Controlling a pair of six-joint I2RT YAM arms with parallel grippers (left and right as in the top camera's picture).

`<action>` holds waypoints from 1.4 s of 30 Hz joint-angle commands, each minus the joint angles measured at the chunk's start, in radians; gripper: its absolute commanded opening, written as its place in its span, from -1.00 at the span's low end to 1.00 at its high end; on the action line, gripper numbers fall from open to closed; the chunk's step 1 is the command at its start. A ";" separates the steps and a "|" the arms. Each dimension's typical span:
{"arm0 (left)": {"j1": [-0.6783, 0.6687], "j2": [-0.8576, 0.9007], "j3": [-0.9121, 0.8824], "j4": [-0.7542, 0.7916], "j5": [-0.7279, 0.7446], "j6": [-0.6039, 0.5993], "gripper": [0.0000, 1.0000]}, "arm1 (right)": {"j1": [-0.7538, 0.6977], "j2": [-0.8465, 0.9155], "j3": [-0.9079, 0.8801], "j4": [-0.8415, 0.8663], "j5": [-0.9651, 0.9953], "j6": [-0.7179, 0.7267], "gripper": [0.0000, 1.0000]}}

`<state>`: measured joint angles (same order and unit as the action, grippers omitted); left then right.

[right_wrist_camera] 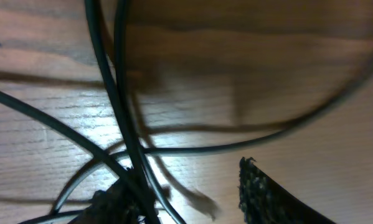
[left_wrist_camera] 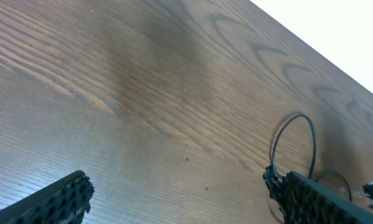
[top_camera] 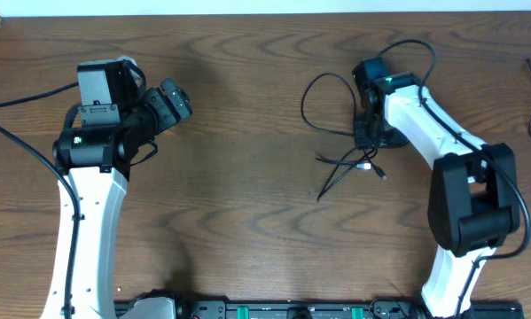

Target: Untangle cables

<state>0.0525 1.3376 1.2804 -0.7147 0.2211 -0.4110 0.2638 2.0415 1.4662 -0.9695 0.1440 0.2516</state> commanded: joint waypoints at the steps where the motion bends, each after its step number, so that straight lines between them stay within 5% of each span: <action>1: 0.005 0.008 0.013 -0.003 -0.036 0.018 0.93 | -0.001 0.045 -0.022 0.020 -0.081 -0.031 0.08; 11: 0.004 0.008 0.013 -0.003 -0.036 0.018 0.92 | -0.001 0.105 -0.031 0.049 -0.130 -0.020 0.05; 21: 0.004 0.008 0.013 -0.002 -0.036 0.017 0.93 | 0.003 0.124 -0.041 0.049 -0.129 -0.002 -0.98; 29: 0.004 0.008 0.013 -0.003 -0.035 0.017 0.93 | -0.014 0.100 0.155 -0.121 -0.129 -0.056 -0.98; 37: 0.004 0.008 0.013 -0.003 -0.035 0.017 0.93 | -0.062 0.067 0.609 -0.347 -0.118 -0.092 -0.98; 42: 0.004 0.008 0.013 -0.002 -0.035 0.017 0.93 | -0.117 0.067 0.821 -0.325 -0.065 -0.088 -0.98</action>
<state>0.0525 1.3392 1.2804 -0.7147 0.1989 -0.4107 0.1833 2.1376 2.2036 -1.3071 0.0296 0.1741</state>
